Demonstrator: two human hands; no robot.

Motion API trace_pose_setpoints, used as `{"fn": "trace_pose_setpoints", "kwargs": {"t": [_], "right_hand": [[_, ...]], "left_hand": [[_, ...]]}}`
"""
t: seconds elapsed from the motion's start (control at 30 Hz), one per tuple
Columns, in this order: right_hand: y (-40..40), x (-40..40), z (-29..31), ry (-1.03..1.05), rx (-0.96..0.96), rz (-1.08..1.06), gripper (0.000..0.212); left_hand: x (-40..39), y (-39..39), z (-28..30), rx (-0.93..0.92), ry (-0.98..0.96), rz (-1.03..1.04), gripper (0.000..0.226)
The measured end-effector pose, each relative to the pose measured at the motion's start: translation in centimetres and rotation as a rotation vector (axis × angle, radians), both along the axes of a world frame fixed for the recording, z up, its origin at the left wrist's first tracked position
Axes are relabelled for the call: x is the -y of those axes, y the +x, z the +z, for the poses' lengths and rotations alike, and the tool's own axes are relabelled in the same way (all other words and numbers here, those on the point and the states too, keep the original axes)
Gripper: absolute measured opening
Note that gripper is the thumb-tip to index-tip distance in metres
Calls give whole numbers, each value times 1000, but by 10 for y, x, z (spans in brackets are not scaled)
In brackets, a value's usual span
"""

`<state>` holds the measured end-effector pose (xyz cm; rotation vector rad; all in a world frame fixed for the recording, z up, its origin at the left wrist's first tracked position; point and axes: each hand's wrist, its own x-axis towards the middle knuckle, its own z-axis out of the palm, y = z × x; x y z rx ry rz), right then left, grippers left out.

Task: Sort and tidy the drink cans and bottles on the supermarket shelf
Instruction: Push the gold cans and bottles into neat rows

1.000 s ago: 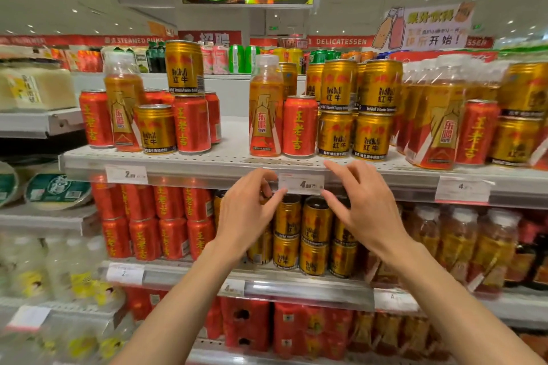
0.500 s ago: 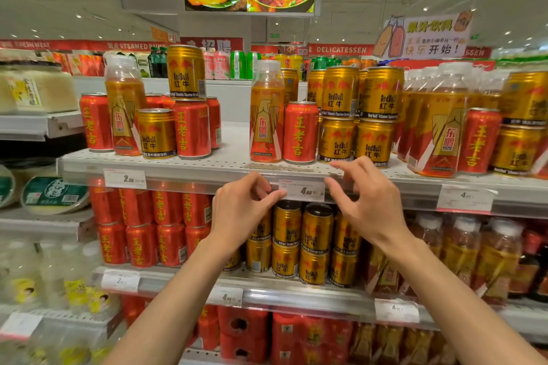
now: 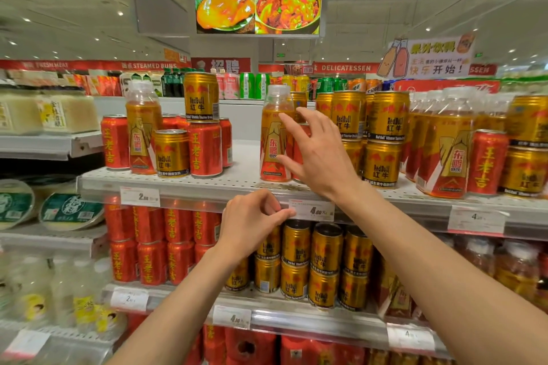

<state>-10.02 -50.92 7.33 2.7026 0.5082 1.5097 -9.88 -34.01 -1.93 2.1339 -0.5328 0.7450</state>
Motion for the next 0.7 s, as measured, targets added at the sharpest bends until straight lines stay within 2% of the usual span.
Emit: {"fn": "trace_pose_setpoints", "kwargs": {"t": [0.1, 0.23, 0.57, 0.7], "right_hand": [[10, 3, -2, -74, -39, -102, 89], [18, 6, -6, -114, -47, -143, 92], [12, 5, -6, -53, -68, -43, 87], [-5, 23, 5, -23, -28, -19, 74]], "left_hand": [[0, 1, -1, 14, -6, -18, 38], [-1, 1, -2, 24, -11, -34, 37], [-1, 0, -3, 42, -12, -26, 35], [-1, 1, -4, 34, -20, -21, 37]]}}
